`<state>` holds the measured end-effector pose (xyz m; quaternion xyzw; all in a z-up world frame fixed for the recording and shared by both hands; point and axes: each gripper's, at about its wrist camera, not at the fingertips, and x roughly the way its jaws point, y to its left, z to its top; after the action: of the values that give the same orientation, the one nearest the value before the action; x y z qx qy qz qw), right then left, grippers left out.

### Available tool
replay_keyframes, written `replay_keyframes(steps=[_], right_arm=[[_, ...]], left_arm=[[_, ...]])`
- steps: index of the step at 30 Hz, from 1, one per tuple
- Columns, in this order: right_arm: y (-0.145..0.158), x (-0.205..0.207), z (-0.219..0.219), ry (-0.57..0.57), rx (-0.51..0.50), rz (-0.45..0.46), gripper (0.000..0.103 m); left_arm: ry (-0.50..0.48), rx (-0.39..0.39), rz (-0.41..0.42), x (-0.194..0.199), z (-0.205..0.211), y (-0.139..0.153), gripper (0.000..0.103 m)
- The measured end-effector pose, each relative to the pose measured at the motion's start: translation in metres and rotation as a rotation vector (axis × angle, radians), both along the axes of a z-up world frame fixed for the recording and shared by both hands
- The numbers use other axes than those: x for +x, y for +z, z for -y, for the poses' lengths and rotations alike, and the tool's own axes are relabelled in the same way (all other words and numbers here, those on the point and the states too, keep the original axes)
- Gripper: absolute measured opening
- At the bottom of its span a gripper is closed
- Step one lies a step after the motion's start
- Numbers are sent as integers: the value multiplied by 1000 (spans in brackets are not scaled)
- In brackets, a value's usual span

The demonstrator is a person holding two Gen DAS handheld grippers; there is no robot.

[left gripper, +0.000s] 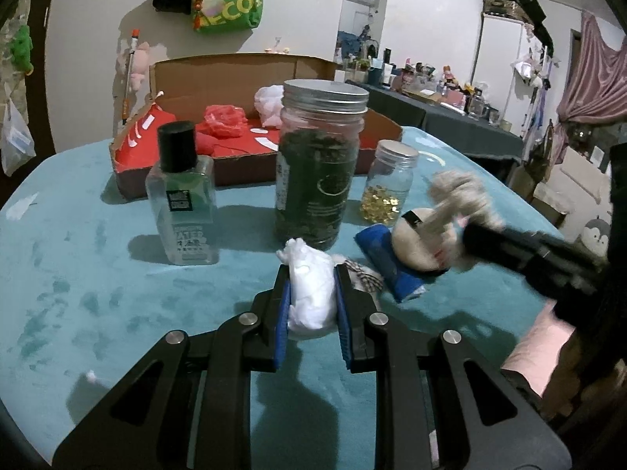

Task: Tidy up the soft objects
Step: 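Lift and carry the cotton pad and rope toy into the box with both tools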

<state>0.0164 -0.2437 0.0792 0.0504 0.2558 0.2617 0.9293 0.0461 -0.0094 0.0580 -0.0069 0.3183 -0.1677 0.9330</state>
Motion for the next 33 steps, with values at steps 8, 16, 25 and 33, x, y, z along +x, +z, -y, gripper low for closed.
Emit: replay_keyframes(steps=[8,16,25,33], right_arm=[[-16,7,-21,49,-9,-36,17],[-21,13,-21,50,-7,-57,17],[-20,13,-20,46,-11,-53,17],[-5,19,-2,-8,-17,-27,17]], left_arm=[[-24,-20,1,-2,2,-2,19],[-30,-25,-5,-2,3,-3,19],[-27,-26,1,-2,2,0,19],[22,-20,25,0,-14,16,19]])
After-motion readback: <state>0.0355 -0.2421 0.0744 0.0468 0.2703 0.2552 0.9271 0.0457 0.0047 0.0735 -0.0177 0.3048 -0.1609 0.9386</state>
